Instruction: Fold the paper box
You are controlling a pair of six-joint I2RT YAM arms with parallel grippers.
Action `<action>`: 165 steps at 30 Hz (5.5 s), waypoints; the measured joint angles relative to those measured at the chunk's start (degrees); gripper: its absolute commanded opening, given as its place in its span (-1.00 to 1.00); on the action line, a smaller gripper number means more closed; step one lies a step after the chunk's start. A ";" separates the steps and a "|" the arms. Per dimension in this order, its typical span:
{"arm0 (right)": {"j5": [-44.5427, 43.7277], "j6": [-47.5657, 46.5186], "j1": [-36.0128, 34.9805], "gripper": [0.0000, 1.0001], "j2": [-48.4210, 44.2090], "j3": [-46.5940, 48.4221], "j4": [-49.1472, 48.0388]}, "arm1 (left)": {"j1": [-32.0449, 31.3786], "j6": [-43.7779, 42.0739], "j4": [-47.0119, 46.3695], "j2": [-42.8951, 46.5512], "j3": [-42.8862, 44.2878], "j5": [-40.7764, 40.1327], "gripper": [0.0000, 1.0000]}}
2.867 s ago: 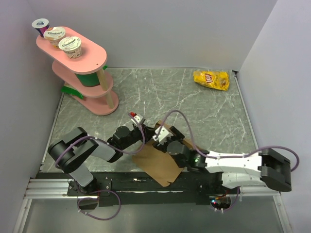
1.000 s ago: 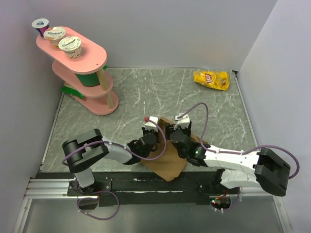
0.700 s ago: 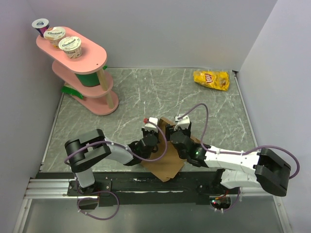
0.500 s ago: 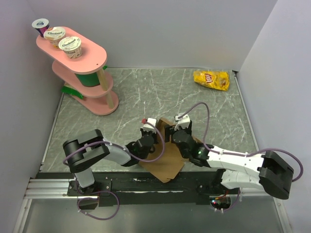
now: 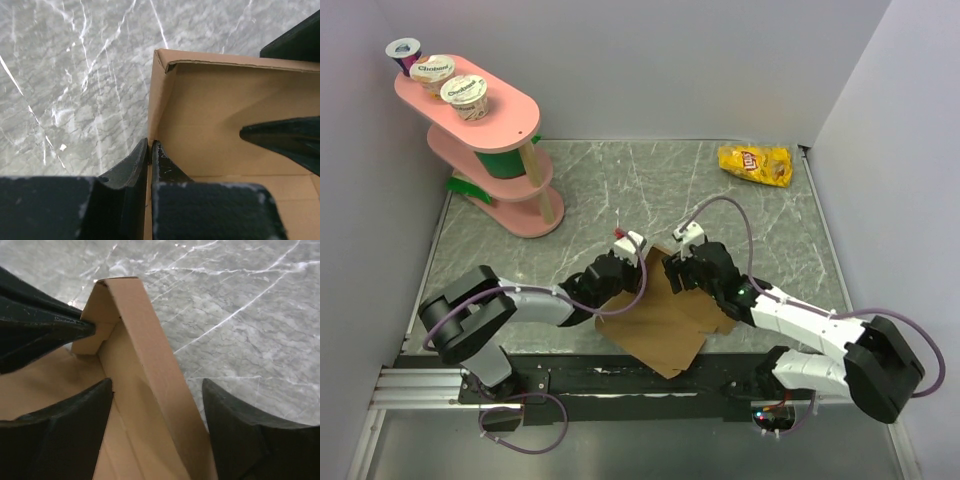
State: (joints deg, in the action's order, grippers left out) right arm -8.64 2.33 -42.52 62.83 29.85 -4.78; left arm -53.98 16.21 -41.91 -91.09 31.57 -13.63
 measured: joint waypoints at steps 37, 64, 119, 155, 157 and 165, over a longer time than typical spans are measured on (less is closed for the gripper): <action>7.06 14.56 0.55 0.08 13.09 -0.46 2.80 | 5.25 -5.42 46.51 -10.86 24.92 14.69 -0.92; -3.21 21.03 -0.66 -0.42 11.78 -5.79 -2.82 | -0.79 3.67 60.85 -18.27 37.11 -9.20 -0.98; -5.81 21.31 -1.53 -0.46 16.48 -2.89 -3.93 | 3.58 10.73 62.55 -12.39 32.24 -1.57 0.51; -1.97 -12.13 -3.34 -0.91 15.08 4.37 -8.57 | 25.49 5.25 41.55 14.86 16.52 26.43 0.65; -1.99 -14.40 -3.91 -0.91 13.53 4.37 -9.31 | 25.94 5.25 41.05 15.28 16.22 26.80 0.64; -1.11 -24.30 -5.95 -0.88 4.52 6.86 -7.61 | 26.62 4.44 42.97 17.68 18.69 28.70 0.65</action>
State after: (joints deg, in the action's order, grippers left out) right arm -9.76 -21.98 -48.47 67.35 36.71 -12.38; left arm -27.35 20.64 1.06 -73.41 50.26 15.07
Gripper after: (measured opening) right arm 0.059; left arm 0.817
